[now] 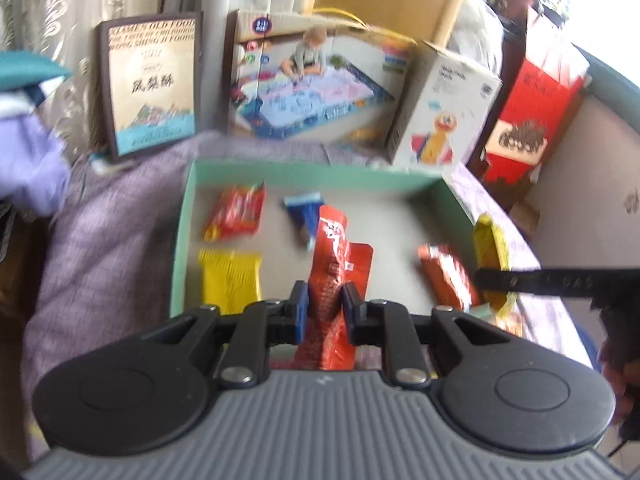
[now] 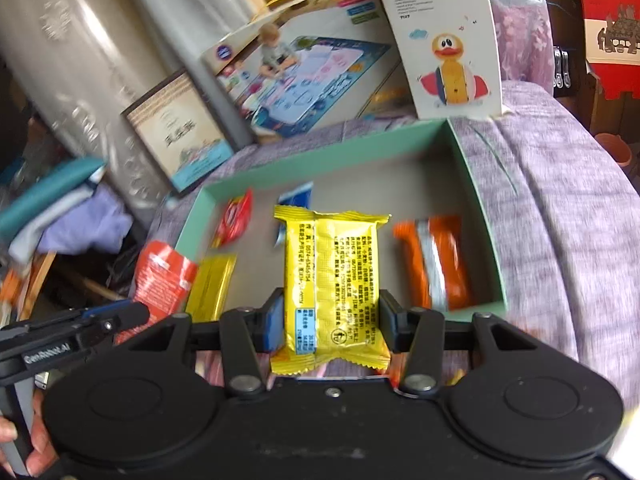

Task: Organize snacks
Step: 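Lower both packs into the green box and open both tools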

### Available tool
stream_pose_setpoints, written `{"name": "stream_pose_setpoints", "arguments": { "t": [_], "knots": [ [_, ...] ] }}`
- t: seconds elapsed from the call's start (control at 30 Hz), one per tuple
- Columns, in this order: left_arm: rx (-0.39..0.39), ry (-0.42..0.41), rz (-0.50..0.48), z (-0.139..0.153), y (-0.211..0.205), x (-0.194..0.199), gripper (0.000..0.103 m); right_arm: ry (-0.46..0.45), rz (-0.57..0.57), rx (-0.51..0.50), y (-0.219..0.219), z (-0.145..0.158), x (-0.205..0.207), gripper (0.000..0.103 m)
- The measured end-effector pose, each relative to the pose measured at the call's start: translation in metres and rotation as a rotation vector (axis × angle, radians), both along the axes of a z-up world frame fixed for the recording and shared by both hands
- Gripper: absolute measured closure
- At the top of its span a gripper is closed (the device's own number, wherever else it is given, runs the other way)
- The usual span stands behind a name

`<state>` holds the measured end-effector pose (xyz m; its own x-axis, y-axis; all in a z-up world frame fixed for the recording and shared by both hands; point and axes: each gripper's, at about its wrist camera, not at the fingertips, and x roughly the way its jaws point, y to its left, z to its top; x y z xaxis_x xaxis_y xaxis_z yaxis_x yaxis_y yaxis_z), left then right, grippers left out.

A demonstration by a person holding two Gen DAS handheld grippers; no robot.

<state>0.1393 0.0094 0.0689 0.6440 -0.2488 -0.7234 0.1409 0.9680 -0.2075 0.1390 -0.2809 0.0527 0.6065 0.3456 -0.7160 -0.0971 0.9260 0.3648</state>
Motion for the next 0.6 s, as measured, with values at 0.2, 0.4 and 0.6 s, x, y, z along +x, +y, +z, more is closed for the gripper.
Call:
{"name": "stream_pose_setpoints", "arguments": {
  "t": [0.2,0.4,0.6],
  "knots": [
    [-0.025,0.080,0.029,-0.032,-0.010,0.054,0.085,0.064,-0.012,-0.038,0.006,-0.030,0.045,0.056],
    [0.001,0.139,0.058,-0.064,-0.002,0.070,0.082,0.127,0.007,-0.051,0.015,-0.057,0.060,0.056],
    [0.073,0.123,0.106,-0.063,-0.003,0.068,0.000,0.070,0.023,-0.072,0.023,-0.048,0.052,0.001]
  ]
}}
